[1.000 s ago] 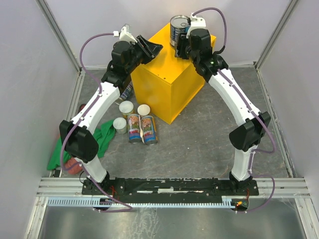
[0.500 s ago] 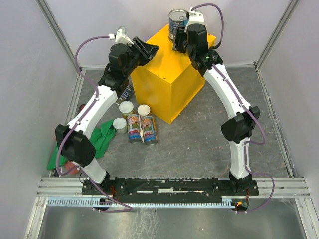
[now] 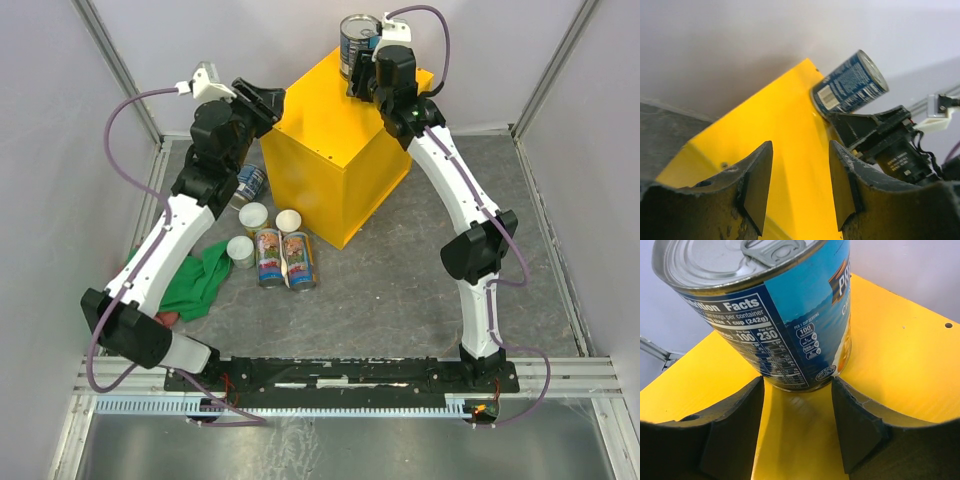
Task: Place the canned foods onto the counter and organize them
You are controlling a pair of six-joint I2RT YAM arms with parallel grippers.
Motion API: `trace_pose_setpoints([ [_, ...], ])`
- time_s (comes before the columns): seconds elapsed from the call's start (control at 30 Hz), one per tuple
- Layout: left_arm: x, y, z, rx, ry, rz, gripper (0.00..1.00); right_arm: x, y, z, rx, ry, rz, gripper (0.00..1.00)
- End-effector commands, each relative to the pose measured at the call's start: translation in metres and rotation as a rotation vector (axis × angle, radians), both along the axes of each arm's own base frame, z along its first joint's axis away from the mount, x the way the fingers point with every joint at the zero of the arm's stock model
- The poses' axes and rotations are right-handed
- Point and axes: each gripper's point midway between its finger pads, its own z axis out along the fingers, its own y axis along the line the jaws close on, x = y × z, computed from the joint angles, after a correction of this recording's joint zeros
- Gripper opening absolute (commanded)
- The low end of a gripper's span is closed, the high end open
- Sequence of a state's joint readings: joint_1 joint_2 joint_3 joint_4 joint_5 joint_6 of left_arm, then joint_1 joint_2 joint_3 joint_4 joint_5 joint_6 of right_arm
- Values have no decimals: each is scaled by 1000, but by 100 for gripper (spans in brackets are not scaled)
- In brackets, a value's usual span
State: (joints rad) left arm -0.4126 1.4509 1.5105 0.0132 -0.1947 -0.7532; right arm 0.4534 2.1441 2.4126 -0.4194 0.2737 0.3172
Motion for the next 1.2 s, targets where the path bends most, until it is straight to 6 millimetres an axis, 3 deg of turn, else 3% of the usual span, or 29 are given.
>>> trace_pose_setpoints([
  [0.0,-17,41,8,62,-3,170,57,-1,-4,14,16,-26,-12,65],
  [0.27,-35,91,-35,9,147,328,69,-32,2,27,-7,-15,17,75],
  [0.6,-31,145,-128,-67,396,389,73,-78,0,43,-17,2,32,78],
  [0.9,7,167,-193,112,541,383,77,-92,-3,38,-11,33,50,81],
  [1.0,24,164,-206,172,553,331,78,-97,-6,37,-4,36,48,82],
  [1.17,47,160,-208,290,531,268,79,-102,-8,39,-4,47,50,84],
])
